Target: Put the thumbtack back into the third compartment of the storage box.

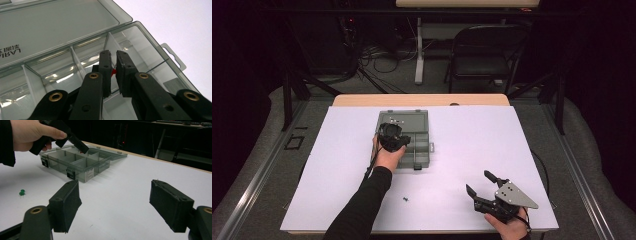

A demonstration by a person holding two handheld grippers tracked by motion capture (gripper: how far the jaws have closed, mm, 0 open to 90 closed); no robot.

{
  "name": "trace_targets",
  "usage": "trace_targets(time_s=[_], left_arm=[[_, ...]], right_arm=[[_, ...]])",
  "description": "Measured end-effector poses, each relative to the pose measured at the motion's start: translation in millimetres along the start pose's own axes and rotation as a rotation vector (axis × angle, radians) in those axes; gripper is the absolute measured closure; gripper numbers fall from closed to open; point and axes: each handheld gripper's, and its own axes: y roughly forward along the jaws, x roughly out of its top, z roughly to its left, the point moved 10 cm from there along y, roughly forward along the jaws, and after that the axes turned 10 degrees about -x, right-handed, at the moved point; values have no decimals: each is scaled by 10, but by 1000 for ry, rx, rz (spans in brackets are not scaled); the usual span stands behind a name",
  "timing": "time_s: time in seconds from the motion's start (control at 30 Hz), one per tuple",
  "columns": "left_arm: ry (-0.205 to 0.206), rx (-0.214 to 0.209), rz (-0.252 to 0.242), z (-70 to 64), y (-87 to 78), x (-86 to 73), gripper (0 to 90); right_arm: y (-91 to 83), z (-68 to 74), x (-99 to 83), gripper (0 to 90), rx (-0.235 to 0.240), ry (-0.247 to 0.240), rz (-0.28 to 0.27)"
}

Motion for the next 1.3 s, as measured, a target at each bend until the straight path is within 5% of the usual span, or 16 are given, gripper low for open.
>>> trace_targets(time_s=[0.23,0.33,0.5,0.8,1.3], left_arm=[[-2,31,-27,13,-37,0,659],[-3,44,-43,7,-91,18,503],[15,41,-57,-33,-189,31,429],[74,-25,-87,-246,-397,-22,397],[96,-100,-136,-454,-753,-308,397]], right_arm=[[1,2,-1,236,1,-3,1],[1,-3,0,236,-1,-1,0],[3,-2,-2,236,-1,-1,1],[4,-4,-4,235,-3,0,3],[13,21,-15,235,-2,-1,9]])
